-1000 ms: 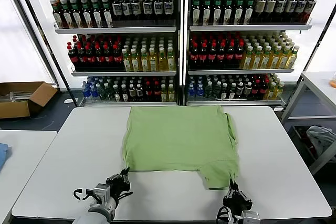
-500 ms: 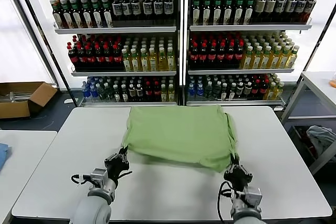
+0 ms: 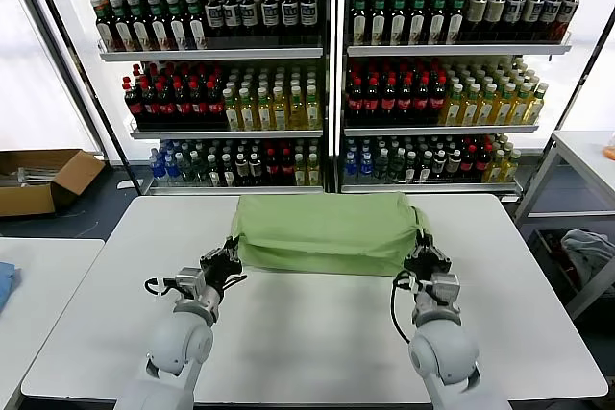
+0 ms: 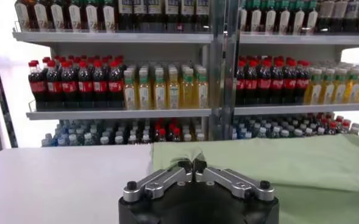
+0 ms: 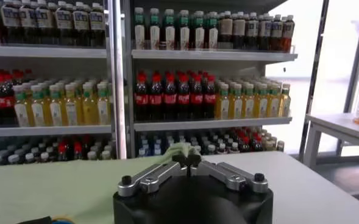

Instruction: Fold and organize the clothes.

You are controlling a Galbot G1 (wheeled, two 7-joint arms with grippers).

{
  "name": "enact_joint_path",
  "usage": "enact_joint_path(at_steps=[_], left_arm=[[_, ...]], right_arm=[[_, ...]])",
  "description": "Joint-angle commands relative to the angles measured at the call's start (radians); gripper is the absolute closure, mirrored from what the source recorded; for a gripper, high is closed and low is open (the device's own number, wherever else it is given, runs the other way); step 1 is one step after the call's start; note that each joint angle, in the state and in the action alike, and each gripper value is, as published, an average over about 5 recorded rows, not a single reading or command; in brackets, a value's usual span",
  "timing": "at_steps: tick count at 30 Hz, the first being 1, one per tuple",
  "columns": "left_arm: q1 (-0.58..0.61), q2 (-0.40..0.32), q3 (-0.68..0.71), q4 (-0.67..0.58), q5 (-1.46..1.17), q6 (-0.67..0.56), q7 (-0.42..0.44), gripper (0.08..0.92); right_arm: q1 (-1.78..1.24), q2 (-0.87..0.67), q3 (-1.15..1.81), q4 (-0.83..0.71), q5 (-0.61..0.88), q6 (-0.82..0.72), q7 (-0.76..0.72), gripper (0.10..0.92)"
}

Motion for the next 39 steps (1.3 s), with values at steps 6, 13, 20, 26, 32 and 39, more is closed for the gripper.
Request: enact_joint_path(at_steps=[6,13,20,26,32,39], left_arm=[[-0.176,0.018,0.038,0.219,-0.078,0.016,0.002,0.915],[-0.212,0.020,0.060,0.256,-0.083,0.039,-0.002,0.915],[-0.228,0.001,0.066,0.268,-0.069,0.069,-0.032,0.765],[-0.205,0.008,0.052,0.226,-0.055,0.110,-0.052,0.592],[-0.126,0.016,0.044,0.140,-0.020,0.132,-0.050,0.410],[-0.042,0.019,0.043,0.073,0.049,0.131,-0.033,0.215]], right_arm=[[0.186,0.018,-0.018,-0.217,-0.005,-0.027,-0.014,0.920],[0.205,0.025,-0.024,-0.258,-0.008,-0.094,-0.054,0.897],[0.251,0.089,-0.009,-0.327,0.105,-0.074,-0.005,0.707],[0.253,0.099,-0.001,-0.306,0.171,-0.094,0.057,0.525],[0.149,0.068,0.020,-0.184,0.119,-0.118,0.072,0.351],[0.003,0.051,0.045,-0.057,0.074,-0.116,0.090,0.209]])
